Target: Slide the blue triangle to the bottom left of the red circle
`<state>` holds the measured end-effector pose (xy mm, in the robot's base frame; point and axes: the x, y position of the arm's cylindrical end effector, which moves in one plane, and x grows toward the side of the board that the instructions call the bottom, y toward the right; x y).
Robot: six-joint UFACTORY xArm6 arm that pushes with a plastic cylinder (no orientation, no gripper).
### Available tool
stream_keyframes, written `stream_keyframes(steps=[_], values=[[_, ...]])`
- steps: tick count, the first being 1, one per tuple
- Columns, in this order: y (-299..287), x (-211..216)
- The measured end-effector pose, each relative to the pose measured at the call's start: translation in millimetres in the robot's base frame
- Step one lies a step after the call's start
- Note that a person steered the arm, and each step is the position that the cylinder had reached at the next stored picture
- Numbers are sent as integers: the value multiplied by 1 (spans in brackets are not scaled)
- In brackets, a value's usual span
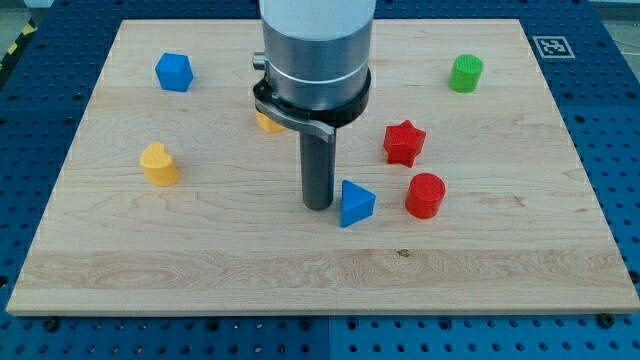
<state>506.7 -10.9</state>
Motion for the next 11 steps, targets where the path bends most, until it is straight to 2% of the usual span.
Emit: stream_keyframes(steps=[3,6,7,9,11], values=[[27,13],[41,-8],[70,1],[74,28],[66,36]])
